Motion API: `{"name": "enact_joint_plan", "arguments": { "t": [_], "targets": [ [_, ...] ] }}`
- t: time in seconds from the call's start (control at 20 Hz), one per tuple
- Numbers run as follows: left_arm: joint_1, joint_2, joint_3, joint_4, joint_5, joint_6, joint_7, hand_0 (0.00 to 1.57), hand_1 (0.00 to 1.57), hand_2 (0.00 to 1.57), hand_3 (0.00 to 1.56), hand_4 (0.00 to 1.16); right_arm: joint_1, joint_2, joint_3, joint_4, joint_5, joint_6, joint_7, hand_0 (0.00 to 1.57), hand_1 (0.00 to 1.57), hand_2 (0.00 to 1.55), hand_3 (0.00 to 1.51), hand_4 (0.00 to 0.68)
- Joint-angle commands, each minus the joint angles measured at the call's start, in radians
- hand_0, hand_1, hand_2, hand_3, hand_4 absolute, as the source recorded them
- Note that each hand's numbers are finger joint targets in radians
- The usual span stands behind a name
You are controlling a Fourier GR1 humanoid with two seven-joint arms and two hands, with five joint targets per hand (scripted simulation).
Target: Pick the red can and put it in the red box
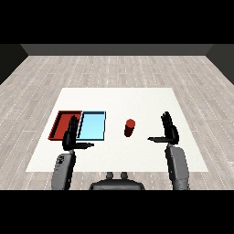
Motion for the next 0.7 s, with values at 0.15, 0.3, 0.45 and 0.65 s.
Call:
{"name": "enact_joint_plan", "arguments": {
  "t": [0.15, 0.3, 0.45, 0.65],
  "targets": [
    [-0.054, -0.006, 0.020, 0.096, -0.008, -0.007, -0.094, 0.00, 0.00, 0.00, 0.00, 0.00, -0.051, -0.029, -0.031, 0.079, -0.021, 0.033, -0.056, 0.00, 0.00, 0.00, 0.00, 0.000],
    [0.020, -0.007, 0.003, -0.041, 0.000, -0.008, -0.038, 0.00, 0.00, 0.00, 0.00, 0.00, -0.021, -0.002, 0.005, 0.130, 0.011, 0.039, -0.106, 0.00, 0.00, 0.00, 0.00, 0.000],
    [-0.073, 0.020, 0.065, 0.076, 0.056, -0.043, -0.047, 0.00, 0.00, 0.00, 0.00, 0.00, -0.002, 0.045, 0.035, 0.110, 0.013, 0.022, -0.118, 0.00, 0.00, 0.00, 0.00, 0.000],
    [-0.041, 0.007, 0.056, 0.104, 0.038, -0.045, -0.112, 0.00, 0.00, 0.00, 0.00, 0.00, -0.014, 0.010, 0.019, 0.020, -0.035, 0.040, 0.017, 0.00, 0.00, 0.00, 0.00, 0.000]
  ]
}}
